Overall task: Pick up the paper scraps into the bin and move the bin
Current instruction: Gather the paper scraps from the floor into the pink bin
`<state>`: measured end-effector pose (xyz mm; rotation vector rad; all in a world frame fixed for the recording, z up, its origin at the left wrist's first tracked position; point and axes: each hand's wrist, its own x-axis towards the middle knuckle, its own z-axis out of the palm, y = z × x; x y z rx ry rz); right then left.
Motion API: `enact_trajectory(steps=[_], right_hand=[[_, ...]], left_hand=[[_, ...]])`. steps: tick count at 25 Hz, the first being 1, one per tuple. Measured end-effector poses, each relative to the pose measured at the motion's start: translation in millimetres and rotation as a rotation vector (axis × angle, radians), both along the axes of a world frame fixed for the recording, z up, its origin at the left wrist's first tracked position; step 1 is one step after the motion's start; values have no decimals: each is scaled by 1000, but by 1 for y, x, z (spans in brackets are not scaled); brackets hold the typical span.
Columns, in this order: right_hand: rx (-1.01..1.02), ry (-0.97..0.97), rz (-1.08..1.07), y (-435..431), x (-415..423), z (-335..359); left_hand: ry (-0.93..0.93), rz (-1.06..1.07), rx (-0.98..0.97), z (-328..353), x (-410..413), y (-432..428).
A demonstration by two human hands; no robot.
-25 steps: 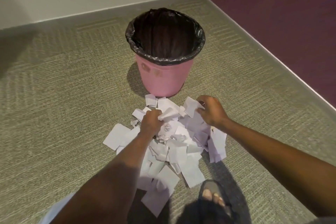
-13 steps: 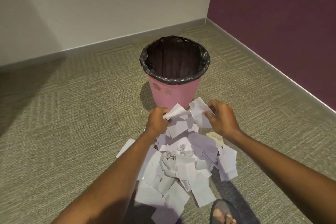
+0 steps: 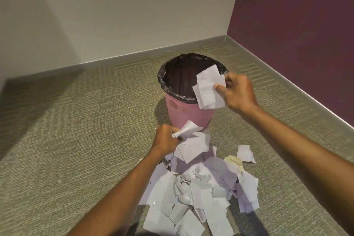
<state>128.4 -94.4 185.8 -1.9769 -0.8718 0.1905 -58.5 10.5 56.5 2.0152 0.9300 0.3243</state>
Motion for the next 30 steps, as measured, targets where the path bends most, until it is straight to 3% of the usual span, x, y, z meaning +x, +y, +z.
enact_trajectory(steps=[4,7,10,17,23,28,30], right_hand=[[-44,-20,-86,47,23,11],[-136,116,-47,62,37,-3],[-65,247,-21,53,42,-12],[63,218,-5,-2,16,-12],[-272,312,182,-45,6,-51],[-421,354,267,-60,5,-75],[-445,355,269,-60,5,-79]], left_hand=[[46,18,4,11,-11,3],[55,76,32,42,-12,12],[0,113,32,83,-8,22],[-121,270,15,158,28,44],[-118,343,-131,141,88,85],[-110,322,-141,110,116,92],[-107,330,-54,108,120,89]])
